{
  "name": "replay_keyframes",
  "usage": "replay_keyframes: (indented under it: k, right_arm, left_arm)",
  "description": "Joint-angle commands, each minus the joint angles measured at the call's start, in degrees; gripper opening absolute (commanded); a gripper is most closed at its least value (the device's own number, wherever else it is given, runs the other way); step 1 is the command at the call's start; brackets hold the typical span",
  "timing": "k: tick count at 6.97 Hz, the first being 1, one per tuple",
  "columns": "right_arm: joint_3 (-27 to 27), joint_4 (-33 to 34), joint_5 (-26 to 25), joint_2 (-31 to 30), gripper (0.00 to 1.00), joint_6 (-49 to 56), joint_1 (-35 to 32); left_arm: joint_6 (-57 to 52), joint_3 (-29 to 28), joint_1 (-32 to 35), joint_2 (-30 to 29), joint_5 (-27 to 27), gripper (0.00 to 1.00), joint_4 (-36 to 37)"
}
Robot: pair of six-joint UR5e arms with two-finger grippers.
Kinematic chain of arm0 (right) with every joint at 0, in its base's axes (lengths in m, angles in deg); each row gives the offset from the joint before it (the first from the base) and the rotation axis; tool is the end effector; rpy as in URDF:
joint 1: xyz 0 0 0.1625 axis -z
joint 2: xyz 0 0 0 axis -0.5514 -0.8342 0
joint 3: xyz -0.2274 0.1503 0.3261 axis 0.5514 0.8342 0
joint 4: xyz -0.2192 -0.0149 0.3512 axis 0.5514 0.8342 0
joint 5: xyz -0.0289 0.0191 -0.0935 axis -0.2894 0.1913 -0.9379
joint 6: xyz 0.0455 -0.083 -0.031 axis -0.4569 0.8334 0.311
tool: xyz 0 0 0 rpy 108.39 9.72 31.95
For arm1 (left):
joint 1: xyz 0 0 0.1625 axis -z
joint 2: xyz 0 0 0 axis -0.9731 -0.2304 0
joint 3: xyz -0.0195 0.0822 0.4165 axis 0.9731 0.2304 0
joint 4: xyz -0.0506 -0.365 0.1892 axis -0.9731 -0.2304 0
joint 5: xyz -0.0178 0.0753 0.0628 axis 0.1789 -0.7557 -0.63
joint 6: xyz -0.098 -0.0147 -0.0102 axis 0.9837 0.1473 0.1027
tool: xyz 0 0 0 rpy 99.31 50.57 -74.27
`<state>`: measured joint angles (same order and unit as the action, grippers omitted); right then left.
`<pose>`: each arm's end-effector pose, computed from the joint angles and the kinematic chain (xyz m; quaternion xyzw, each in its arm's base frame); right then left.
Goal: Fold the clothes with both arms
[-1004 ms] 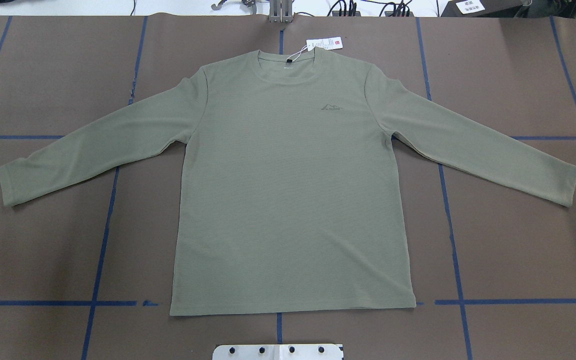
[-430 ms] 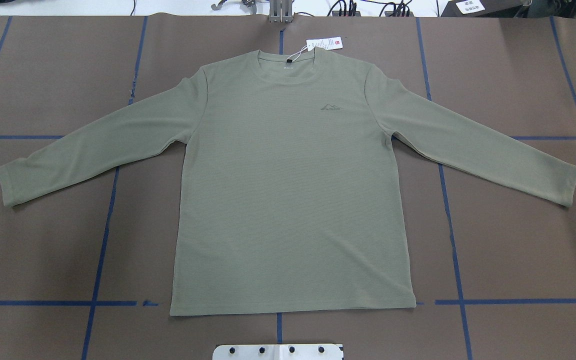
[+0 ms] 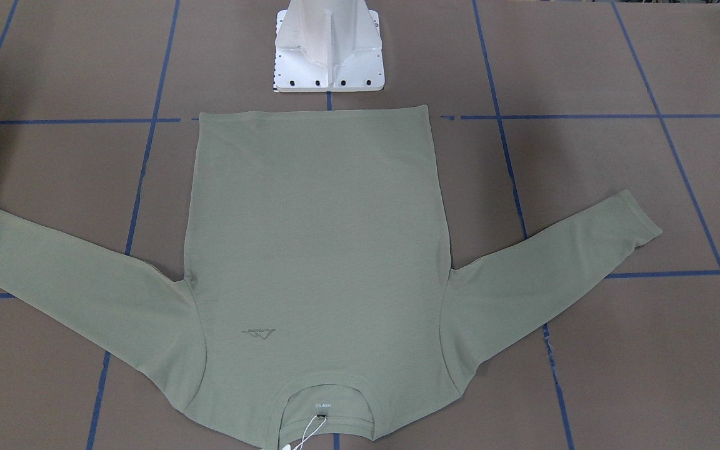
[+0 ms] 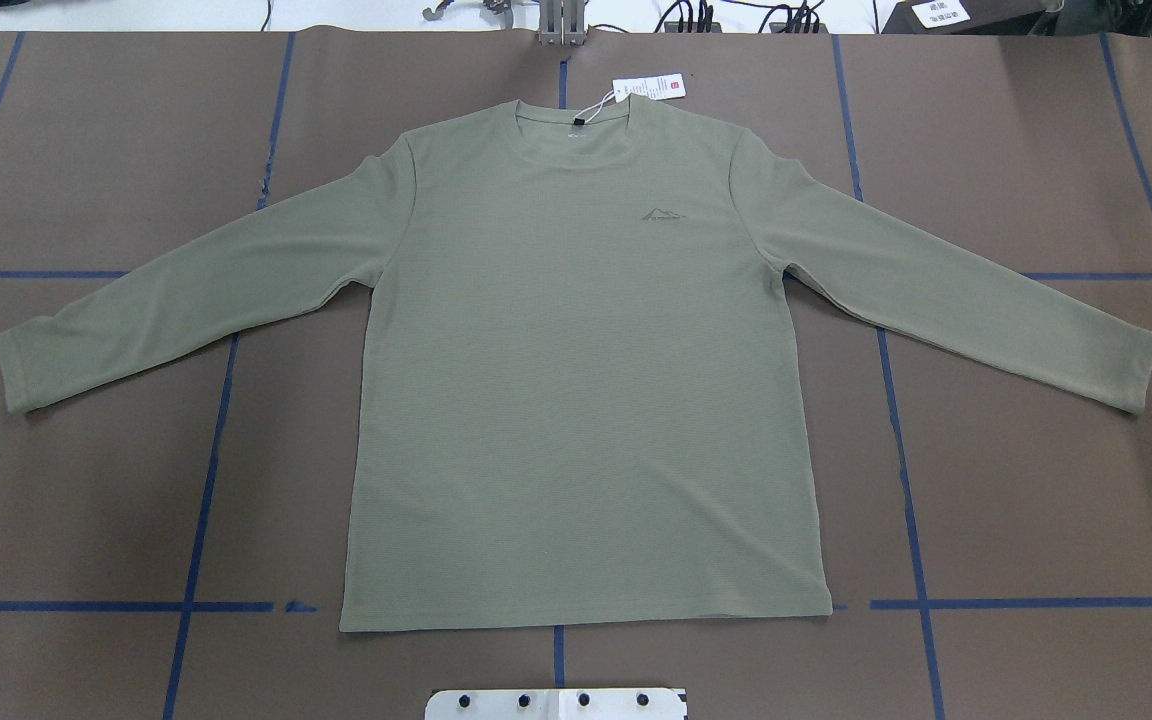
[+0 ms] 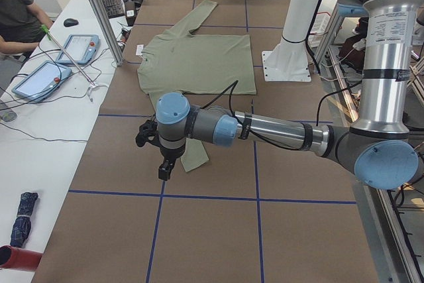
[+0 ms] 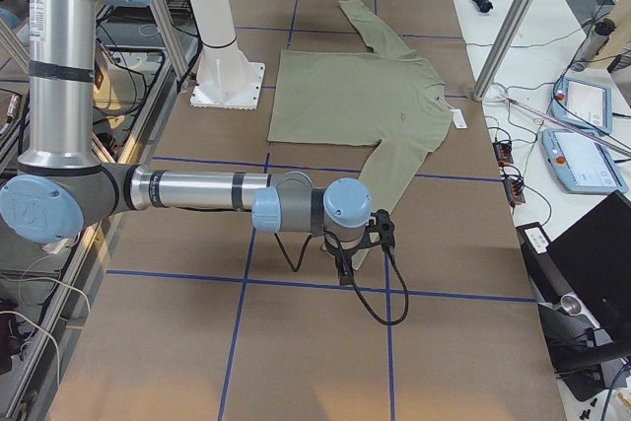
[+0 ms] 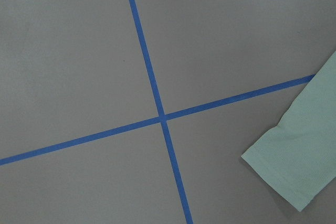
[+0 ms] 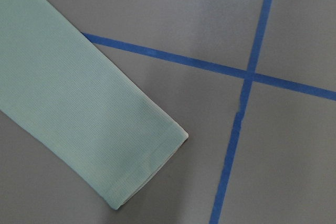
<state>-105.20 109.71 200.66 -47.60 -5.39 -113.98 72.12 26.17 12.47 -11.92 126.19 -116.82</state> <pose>-0.0143 -0.4526 0.6591 0.0914 -0.4079 -0.1006 0.9028 -0.0569 -0.5054 0.5702 0.1300 0.3644 0.1022 0.9164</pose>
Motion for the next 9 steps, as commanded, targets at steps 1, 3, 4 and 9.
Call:
replay_keyframes:
  k: [1,3,4,9]
  right_arm:
    - [7.09,-16.29,-3.64,0.67,1.0,-7.96,7.28]
    - [8.77,-21.17,-7.58,1.9,1.0,-19.13,12.99]
    - [11.22,-21.36,-7.6,2.95,1.0,-19.25,13.62]
    - [14.41,-21.28,-6.64,5.16,0.96,-19.25,13.98]
  left_arm:
    - [-0.27,0.44,-0.03,0.45,0.16,1.0,-2.73]
    - [0.25,-0.52,0.06,3.17,0.16,1.0,-9.75]
    - [0.34,-0.52,0.06,3.18,0.24,1.0,-10.05]
    - [0.34,-0.52,0.06,3.18,0.51,1.0,-10.05]
